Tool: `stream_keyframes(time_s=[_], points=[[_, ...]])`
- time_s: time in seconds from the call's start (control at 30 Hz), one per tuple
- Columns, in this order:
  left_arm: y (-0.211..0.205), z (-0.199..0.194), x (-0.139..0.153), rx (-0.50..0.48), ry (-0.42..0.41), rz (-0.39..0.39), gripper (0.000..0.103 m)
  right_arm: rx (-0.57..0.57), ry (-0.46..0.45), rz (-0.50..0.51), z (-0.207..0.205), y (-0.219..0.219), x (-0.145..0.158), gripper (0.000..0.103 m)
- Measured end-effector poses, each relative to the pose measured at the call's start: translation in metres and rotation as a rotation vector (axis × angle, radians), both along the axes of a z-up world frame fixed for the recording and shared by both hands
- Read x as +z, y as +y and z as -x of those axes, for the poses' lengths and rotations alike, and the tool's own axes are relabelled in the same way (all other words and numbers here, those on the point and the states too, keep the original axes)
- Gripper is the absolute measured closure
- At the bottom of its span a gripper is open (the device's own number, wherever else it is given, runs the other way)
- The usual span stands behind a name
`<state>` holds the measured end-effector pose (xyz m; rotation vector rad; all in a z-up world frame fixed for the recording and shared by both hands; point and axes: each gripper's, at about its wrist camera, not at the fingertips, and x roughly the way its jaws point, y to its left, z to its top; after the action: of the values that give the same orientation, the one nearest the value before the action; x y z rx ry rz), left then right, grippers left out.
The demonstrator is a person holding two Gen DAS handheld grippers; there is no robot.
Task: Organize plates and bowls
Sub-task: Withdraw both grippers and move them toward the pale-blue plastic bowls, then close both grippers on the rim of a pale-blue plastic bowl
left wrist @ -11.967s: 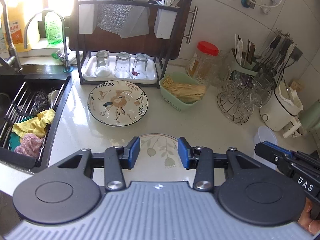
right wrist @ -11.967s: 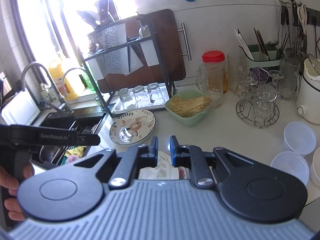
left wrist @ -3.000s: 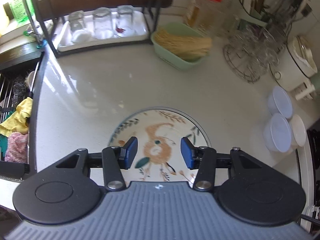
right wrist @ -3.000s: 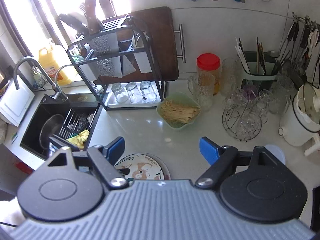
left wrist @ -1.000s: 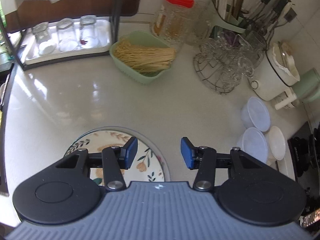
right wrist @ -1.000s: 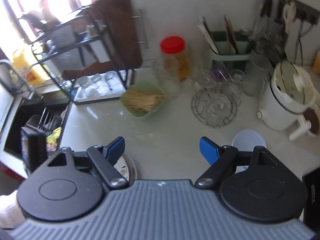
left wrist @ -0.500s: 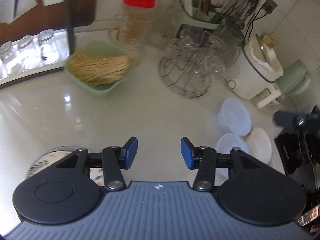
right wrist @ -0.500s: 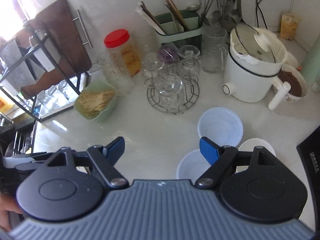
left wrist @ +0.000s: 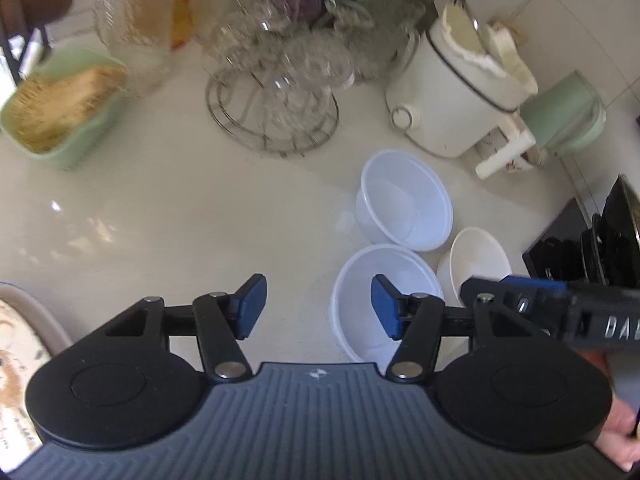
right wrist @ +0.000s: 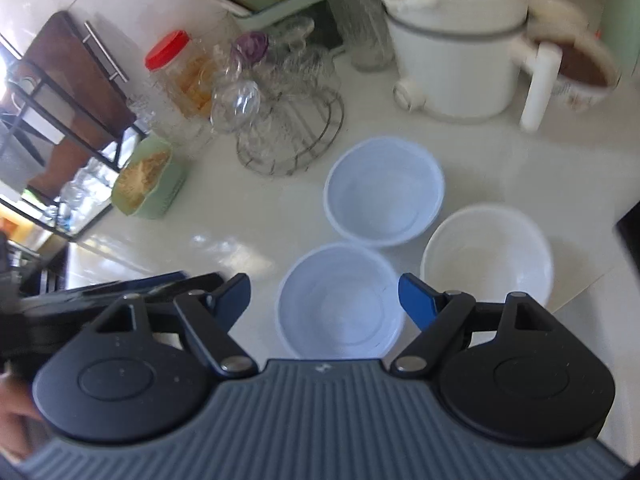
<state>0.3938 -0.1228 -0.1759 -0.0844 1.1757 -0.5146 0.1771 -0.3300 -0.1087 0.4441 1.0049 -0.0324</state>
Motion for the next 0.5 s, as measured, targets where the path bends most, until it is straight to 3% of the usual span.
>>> stream_keyframes(time_s=[0.1,0.33,0.4,0.5], points=[[-0.008,-0.006,-0.015,-0.012,0.029,-0.007,0.039,-0.001,0.010,-0.043,0.005,0.001,-0.013,0.030],[-0.009,-0.012,-0.040,-0.027,0.091,0.024,0.041,-0.052,0.057,0.048,0.021,0.010,-0.034,0.060],[-0.008,-0.011,-0.044,-0.038,0.101,0.041,0.041,-0.076,0.077,0.085,0.025,0.011,-0.044,0.061],[-0.011,-0.011,-0.049,-0.057,0.101,0.046,0.046,-0.128,0.118,0.056,0.027,0.007,-0.059,0.068]])
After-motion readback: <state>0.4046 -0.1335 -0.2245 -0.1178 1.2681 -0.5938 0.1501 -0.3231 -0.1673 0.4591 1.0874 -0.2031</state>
